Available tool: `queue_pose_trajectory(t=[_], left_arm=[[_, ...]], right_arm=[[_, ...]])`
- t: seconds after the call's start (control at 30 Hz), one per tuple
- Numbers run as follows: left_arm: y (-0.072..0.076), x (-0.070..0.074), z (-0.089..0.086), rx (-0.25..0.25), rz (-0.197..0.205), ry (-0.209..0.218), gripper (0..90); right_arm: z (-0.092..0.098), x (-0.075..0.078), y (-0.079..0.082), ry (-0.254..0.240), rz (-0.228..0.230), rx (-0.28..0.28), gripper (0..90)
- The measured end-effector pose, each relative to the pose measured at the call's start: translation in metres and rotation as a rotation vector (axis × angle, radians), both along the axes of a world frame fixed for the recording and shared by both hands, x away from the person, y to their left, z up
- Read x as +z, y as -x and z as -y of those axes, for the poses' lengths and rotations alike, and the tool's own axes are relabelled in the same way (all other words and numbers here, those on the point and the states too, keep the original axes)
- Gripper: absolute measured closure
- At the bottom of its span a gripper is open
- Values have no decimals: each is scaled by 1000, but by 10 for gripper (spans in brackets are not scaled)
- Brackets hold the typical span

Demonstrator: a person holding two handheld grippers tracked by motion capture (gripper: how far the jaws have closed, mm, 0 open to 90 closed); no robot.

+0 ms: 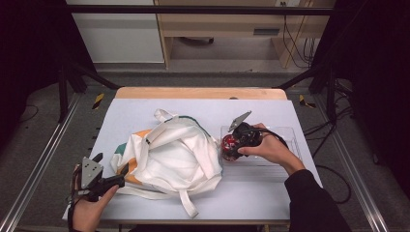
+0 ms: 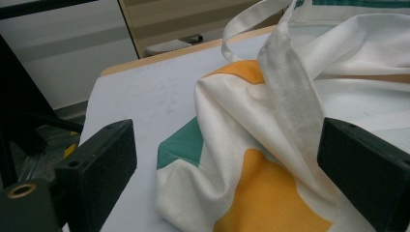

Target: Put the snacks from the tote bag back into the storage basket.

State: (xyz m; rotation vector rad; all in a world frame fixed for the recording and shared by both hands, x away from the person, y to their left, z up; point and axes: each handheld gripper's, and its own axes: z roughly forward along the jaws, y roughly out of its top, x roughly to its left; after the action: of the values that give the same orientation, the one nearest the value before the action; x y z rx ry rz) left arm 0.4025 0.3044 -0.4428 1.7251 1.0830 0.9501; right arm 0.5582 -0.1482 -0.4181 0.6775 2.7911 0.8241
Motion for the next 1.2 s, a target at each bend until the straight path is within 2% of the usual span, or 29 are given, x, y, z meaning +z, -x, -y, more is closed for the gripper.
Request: queue_pose_trajectory(t=[0.6, 1.2], left_arm=[[0, 0, 0, 0, 1, -1, 66], [0, 0, 0, 0, -1, -2, 66]], right_arm=[[-1, -5, -1, 9, -16, -1, 260], [-2, -5, 0, 16, -10, -12, 258]])
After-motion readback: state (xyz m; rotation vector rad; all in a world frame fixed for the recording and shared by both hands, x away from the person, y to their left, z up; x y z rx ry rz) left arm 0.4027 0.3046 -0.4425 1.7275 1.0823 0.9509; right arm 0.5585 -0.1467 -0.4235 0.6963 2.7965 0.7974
